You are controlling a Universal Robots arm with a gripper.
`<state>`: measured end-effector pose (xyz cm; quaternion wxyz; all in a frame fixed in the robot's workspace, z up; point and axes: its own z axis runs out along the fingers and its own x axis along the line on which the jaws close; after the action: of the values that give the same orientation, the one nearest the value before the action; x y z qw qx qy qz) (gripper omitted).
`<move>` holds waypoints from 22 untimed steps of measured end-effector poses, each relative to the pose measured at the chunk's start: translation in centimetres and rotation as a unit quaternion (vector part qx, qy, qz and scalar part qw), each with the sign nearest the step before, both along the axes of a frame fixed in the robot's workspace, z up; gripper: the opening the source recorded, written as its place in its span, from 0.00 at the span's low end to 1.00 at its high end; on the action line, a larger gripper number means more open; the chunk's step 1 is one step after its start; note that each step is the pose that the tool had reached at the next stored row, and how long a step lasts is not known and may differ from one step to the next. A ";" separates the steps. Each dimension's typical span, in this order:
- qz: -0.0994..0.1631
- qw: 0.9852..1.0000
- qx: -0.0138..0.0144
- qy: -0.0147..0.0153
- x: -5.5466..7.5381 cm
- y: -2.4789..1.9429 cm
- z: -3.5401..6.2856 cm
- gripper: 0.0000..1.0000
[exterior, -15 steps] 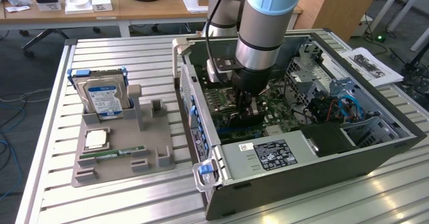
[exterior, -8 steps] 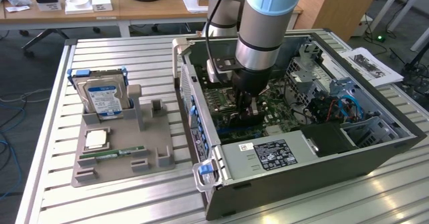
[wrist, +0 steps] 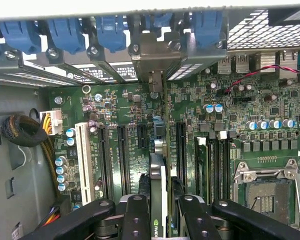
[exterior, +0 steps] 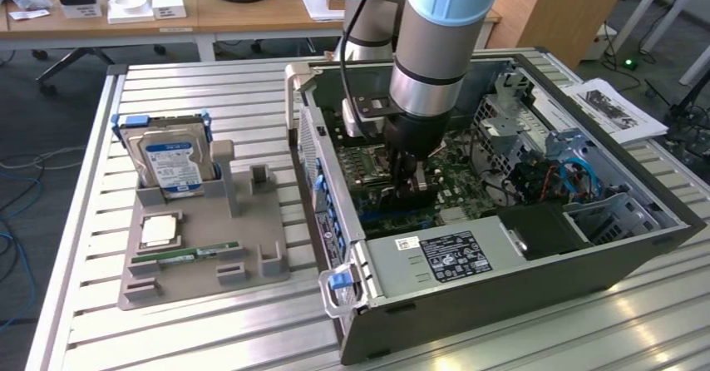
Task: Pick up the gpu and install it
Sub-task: 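Insert the gpu into the slot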
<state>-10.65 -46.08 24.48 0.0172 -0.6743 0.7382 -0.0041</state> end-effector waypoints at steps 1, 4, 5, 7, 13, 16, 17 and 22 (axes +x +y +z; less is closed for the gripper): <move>0.000 1.000 0.000 0.000 0.0 0.00 0.00 0.27; 0.000 1.000 0.000 0.000 0.0 0.00 0.00 0.27; 0.000 1.000 0.000 0.000 0.0 0.00 0.00 0.27; 0.000 1.000 0.000 0.000 0.0 0.01 0.00 0.27; 0.000 1.000 0.000 0.000 0.0 0.00 0.00 0.27; 0.000 1.000 0.000 0.000 0.0 0.00 0.00 0.27; 0.000 1.000 0.000 0.000 0.0 0.00 0.00 0.27; 0.000 1.000 0.000 0.000 0.0 0.01 -0.01 0.40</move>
<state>-10.67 -46.08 24.48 0.0173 -0.6743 0.7382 -0.0041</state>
